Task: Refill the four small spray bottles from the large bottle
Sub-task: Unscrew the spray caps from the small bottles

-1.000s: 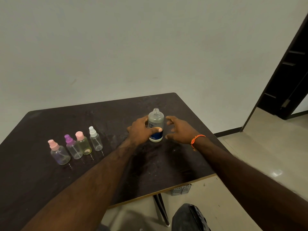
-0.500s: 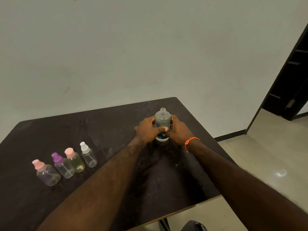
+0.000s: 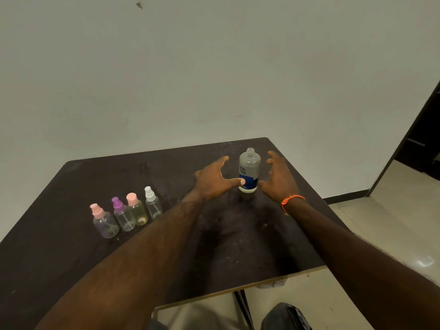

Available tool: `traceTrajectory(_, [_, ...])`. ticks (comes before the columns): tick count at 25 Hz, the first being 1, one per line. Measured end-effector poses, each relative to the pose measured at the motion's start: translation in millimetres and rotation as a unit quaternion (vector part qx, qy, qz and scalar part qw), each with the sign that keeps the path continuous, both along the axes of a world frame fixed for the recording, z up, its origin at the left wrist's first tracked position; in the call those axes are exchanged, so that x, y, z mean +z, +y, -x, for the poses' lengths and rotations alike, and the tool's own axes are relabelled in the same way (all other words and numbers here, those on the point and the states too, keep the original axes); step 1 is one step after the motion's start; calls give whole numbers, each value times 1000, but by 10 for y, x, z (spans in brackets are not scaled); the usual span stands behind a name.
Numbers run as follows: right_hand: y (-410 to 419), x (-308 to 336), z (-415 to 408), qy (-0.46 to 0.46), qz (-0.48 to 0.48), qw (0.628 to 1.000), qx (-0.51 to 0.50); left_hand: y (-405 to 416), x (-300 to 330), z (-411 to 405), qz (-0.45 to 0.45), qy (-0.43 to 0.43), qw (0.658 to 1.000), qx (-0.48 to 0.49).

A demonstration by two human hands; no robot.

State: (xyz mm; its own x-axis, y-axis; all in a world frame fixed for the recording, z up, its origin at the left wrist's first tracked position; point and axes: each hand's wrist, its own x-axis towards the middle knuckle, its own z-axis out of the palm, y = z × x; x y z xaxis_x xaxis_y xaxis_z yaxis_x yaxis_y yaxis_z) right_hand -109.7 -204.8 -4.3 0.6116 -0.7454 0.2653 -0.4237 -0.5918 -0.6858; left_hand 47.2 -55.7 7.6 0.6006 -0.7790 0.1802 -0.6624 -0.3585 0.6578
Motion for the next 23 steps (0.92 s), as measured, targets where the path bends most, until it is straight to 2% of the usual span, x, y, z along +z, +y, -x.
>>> traceTrajectory(3, [333,6,105,-92,133,986,-38,534,226,-37,20,-70,997,3])
traceTrajectory(6, [793,-4,5,-123,180,976,29,1113,375,-218,43,-119,991,33])
traceTrajectory(8, [1097,2,-161,-97,193,973,83,1491,389,-429,27,-142,987,67])
traceTrajectory(13, [1658,-60,-779,47,125,970,201,1986,279,-799,-95,-180,974,103])
traceTrajectory(17, [1906,-93,-1226,121,45,966,224,1947,258,-874,-122,-196,970,82])
traceTrajectory(23, [2030,-120,-1406,96,14,971,216,1897,201,-804,-93,-189,976,55])
